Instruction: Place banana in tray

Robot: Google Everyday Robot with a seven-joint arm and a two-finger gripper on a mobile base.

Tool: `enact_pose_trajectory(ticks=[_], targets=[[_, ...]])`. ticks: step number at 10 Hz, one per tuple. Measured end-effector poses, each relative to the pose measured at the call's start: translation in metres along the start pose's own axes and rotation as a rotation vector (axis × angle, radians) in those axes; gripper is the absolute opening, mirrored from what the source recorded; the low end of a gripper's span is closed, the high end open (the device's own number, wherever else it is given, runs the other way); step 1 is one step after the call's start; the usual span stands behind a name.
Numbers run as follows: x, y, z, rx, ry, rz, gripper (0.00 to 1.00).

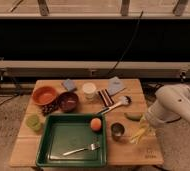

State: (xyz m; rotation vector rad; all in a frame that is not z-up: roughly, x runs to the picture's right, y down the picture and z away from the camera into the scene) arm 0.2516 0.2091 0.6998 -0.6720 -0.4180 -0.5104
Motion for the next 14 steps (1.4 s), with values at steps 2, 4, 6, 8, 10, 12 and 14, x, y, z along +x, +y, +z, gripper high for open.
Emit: enact_pose_trajectory(ticks=[2,4,6,8,10,12,14], targets=[[-0.026,0.011,-0.021,0.03,-0.002,-0.06,0.0],[-0.029,0.011,-0.023,0.038,0.0,-0.07,0.0],[-0.029,0.01,-0.023,0.039,0.0,-0.07,0.0],[-0.03,0.009,-0.023,0.04,-0.003,-0.075,0.0],[-0.046,0.008,-0.021,0.045,-0.011,-0.131,0.0],[-0.077,-0.007,-0.015,0.048,-0.021,-0.195,0.0],[-0.114,-0.03,-0.009,0.047,-0.028,-0.251,0.0]])
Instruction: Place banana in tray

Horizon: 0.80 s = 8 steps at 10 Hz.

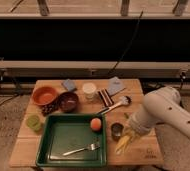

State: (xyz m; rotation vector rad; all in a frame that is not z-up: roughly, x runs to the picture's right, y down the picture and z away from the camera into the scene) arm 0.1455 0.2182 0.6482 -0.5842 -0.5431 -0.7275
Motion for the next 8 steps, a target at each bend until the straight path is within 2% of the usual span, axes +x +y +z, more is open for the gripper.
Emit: enact_pose_trajectory(ticks=[2,6,7,8], targets=[[-0.036,-0.042,0.012,-0.005,-0.012,-0.07,0.0],[-0.081,-0.112,0.034,-0.017,-0.029,-0.18,0.0],[-0.089,-0.128,0.04,-0.019,-0.031,-0.202,0.02],[-0.1,-0.147,0.048,-0.019,-0.032,-0.227,0.1]])
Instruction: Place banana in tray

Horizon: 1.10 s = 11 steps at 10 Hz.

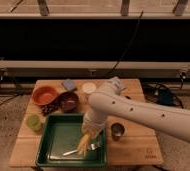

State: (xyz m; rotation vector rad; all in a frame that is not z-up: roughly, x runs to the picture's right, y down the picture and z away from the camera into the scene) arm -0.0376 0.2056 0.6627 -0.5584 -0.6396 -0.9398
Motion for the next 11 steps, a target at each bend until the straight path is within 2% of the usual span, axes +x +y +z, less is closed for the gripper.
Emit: enact_pose_trajectory(ticks=[2,3,4,6,7,9,11], targets=[[-0.005,-0.029,0.013,-0.001,-0.004,-0.035,0.29],[-0.004,-0.041,0.02,-0.002,-0.007,-0.05,0.42],[-0.003,-0.047,0.024,-0.002,-0.009,-0.055,0.49],[0.005,-0.071,0.038,-0.006,-0.013,-0.062,0.71],[0.01,-0.084,0.046,-0.01,-0.017,-0.067,0.78],[0.018,-0.095,0.064,-0.025,-0.022,-0.068,0.8],[0.011,-0.1,0.09,-0.041,-0.043,-0.087,0.8]])
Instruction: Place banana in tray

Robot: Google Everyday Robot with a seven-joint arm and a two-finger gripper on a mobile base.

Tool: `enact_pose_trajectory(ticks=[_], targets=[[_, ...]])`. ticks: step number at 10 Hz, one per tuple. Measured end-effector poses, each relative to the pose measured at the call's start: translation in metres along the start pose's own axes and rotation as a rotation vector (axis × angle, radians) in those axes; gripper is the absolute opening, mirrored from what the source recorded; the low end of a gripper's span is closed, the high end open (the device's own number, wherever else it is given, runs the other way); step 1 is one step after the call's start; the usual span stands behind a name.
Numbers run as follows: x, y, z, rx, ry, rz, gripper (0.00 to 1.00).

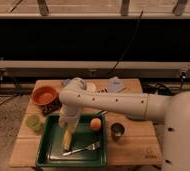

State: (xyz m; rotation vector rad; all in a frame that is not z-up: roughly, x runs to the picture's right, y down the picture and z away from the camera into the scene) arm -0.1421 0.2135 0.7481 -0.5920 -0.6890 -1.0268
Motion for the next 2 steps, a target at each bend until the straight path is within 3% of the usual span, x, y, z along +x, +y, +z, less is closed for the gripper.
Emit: enact_pose_trajectory(ticks=[2], targets=[[-0.0015,0.0008,0.0051,-0.002,-0.005,-0.003,0.8]])
